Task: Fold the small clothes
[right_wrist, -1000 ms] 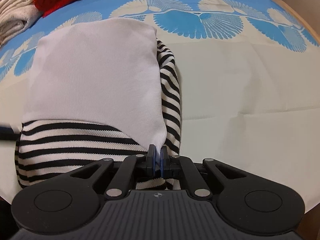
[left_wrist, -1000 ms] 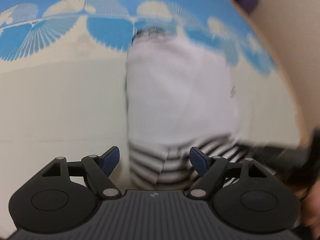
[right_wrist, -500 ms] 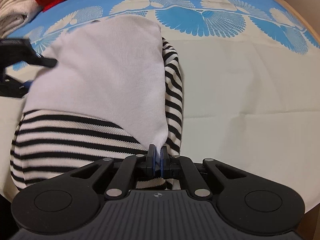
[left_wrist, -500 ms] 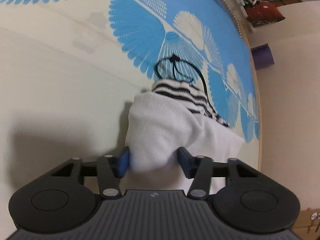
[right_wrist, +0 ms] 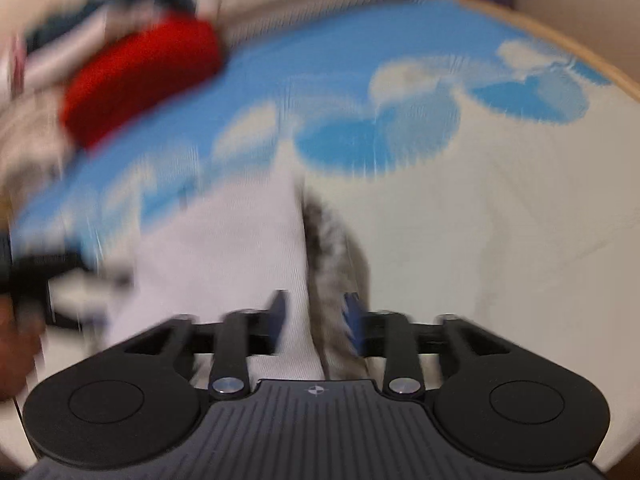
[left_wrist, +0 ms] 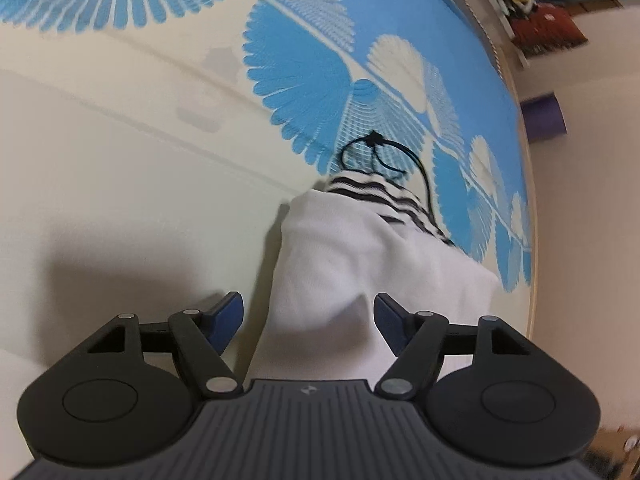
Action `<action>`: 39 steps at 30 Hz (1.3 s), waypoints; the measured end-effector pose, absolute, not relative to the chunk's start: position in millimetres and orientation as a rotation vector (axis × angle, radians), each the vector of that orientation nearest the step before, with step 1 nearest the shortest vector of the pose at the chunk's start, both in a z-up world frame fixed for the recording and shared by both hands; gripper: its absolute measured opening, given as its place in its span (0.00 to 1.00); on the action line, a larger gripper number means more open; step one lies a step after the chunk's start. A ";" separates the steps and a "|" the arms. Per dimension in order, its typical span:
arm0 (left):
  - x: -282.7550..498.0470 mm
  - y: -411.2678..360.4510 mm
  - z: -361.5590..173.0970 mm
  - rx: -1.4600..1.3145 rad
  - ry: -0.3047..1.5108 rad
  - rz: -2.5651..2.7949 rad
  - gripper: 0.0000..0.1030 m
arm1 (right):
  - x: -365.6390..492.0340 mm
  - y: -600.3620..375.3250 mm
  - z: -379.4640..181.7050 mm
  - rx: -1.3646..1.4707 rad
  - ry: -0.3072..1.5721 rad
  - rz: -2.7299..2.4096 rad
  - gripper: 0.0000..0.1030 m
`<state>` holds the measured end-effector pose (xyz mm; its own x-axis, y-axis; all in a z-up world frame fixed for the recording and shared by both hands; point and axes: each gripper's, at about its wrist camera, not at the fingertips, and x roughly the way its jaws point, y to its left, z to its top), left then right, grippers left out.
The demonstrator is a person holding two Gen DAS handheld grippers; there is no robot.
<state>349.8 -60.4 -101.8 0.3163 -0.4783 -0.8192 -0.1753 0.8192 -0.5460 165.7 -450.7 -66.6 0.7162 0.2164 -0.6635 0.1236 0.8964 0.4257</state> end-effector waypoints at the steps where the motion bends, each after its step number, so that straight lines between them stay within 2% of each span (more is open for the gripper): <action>1: 346.5 -60.1 -96.5 -0.599 1.254 -0.235 0.75 | 172.8 -453.8 -65.7 0.505 0.750 0.046 0.50; 8: 325.0 -61.9 -81.4 -0.474 1.270 -0.294 0.77 | 248.0 -439.0 -97.1 0.607 0.808 0.073 0.54; 9: 321.8 -64.3 -81.5 -0.452 1.279 -0.307 0.78 | 256.2 -437.3 -102.5 0.628 0.820 0.072 0.49; 10: 318.5 -67.5 -81.8 -0.423 1.288 -0.325 0.79 | 263.0 -436.3 -106.7 0.659 0.823 0.084 0.22; 11: 315.6 -71.1 -81.8 -0.396 1.296 -0.339 0.79 | 266.7 -435.8 -106.7 0.687 0.811 0.108 0.03; 15: 303.5 -94.0 -87.5 -0.265 1.339 -0.436 0.81 | 262.9 -437.2 -84.3 0.700 0.636 0.106 0.03; 16: 301.3 -97.7 -89.2 -0.248 1.339 -0.453 0.82 | 264.5 -437.4 -83.4 0.659 0.641 0.046 0.03; 21: 296.5 -101.5 -116.0 -0.146 1.387 -0.434 0.79 | 281.1 -423.9 -123.5 0.529 0.904 -0.092 0.05; 23: 296.9 -96.1 -116.7 -0.157 1.392 -0.432 0.79 | 276.8 -416.7 -114.9 0.473 0.885 -0.080 0.11; 25: 298.1 -88.8 -109.2 -0.175 1.381 -0.418 0.78 | 264.2 -420.5 -100.6 0.462 0.835 -0.079 0.32; 28: 297.1 -82.2 -93.1 -0.203 1.335 -0.435 0.77 | 240.2 -433.6 -84.8 0.520 0.811 0.015 0.45; 32: 291.9 -78.0 -79.2 -0.206 1.312 -0.448 0.77 | 208.4 -440.0 -80.1 0.479 0.908 0.163 0.48; 39: 278.7 -92.5 -64.6 -0.184 1.299 -0.458 0.77 | 159.0 -440.4 -106.5 0.380 1.123 0.346 0.48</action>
<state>278.7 -92.5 -64.6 0.1951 -0.4255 -0.8837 0.2227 0.8967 -0.3826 159.0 -440.4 -106.5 0.3929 0.4516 -0.8010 -0.0767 0.8842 0.4608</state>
